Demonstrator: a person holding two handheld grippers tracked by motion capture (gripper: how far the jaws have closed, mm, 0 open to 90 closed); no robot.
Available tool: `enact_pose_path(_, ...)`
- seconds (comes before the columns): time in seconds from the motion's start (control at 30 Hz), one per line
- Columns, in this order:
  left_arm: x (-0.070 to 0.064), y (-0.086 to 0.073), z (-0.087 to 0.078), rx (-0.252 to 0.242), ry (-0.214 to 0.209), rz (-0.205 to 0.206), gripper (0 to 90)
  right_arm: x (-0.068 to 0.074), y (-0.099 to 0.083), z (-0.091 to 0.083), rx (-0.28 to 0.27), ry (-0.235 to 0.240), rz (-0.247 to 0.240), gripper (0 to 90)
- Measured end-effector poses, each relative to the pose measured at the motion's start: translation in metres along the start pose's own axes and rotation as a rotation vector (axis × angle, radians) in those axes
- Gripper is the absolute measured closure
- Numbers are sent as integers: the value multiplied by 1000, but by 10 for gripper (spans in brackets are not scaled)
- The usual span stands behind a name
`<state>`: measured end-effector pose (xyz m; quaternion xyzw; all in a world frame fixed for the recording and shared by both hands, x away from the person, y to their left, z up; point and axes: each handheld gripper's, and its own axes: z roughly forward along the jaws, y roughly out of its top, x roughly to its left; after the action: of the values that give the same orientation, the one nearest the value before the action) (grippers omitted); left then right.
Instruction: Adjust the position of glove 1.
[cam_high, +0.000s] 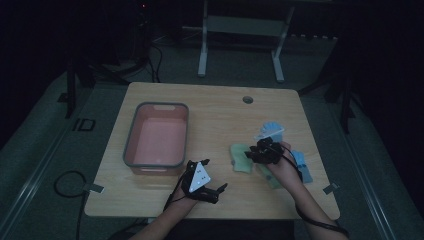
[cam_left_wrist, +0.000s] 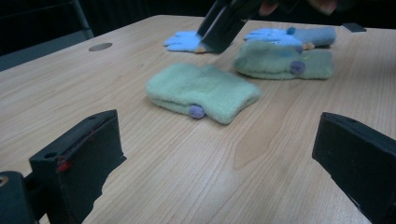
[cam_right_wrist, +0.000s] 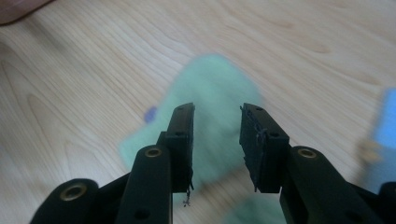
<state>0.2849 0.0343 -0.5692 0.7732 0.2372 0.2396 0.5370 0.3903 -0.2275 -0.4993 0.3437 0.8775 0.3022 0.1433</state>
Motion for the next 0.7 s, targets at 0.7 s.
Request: enact_pose_path(0.7, 0, 0, 0, 3, 4, 1, 19, -26, -74, -33, 60, -59, 95, 613)
